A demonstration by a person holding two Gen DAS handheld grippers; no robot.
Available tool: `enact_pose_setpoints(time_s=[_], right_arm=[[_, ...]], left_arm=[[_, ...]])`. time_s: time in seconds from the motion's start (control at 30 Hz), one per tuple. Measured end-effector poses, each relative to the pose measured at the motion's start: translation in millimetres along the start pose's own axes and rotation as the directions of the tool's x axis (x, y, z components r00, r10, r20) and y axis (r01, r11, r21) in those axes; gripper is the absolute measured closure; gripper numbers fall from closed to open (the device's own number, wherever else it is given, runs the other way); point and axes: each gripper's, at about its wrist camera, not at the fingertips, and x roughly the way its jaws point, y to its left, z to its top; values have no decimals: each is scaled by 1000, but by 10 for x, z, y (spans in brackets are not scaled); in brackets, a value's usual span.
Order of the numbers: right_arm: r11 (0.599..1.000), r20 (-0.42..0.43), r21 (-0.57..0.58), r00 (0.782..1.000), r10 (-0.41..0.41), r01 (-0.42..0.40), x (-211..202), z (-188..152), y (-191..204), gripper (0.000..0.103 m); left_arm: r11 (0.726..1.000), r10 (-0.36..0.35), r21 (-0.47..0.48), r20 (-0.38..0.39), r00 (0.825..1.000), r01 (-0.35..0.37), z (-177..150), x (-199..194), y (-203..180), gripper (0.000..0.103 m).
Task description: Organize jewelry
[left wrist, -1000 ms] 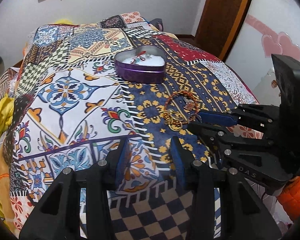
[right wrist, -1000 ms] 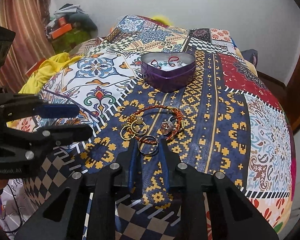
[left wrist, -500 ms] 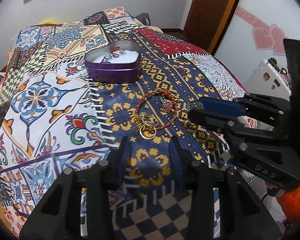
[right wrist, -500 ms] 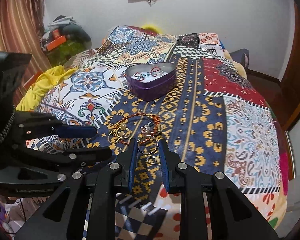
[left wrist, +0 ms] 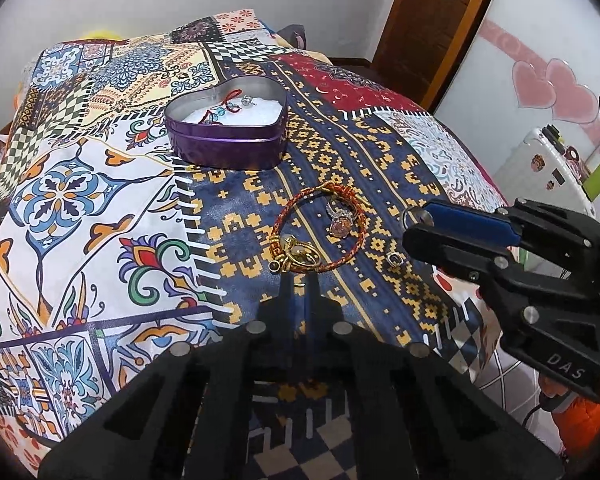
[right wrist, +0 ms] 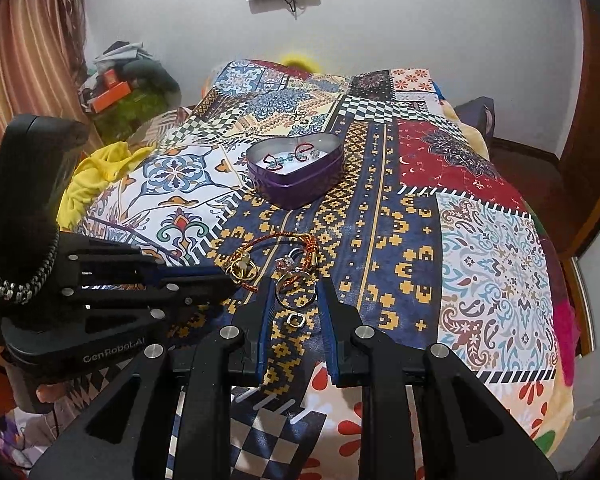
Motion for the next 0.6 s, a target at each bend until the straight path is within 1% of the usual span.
enact_pose_setpoints(time_s=[0.17, 0.3, 0.33, 0.37, 0.4, 0.47, 0.6], right_arm=[[1000, 7, 0, 1000, -4, 4, -35, 12, -4, 83], [1000, 9, 0, 1000, -4, 4, -48, 21, 1, 83], [1000, 8, 1, 1000, -2, 2, -48, 21, -1, 83], [1000, 7, 2, 1000, 0, 0, -48, 24, 0, 83], [1000, 6, 3, 1000, 2, -2, -47, 23, 2, 83], [1000, 5, 3, 1000, 3, -3, -41, 30, 5, 83], [1000, 4, 3, 1000, 3, -3, -40, 31, 3, 83]], left_arm=[[1000, 7, 14, 5, 1000, -7, -26, -47, -14, 101], [1000, 4, 23, 24, 1000, -5, -48, -121, -4, 99], [1000, 7, 23, 22, 1000, -8, -47, -122, 6, 94], [1000, 5, 19, 15, 1000, -5, -41, -112, 22, 85], [1000, -1, 9, 6, 1000, 1, -36, -94, 44, 82], [1000, -16, -12, -10, 1000, 16, -33, -50, 79, 80], [1000, -9, -13, -10, 1000, 9, 18, 10, 73, 80]])
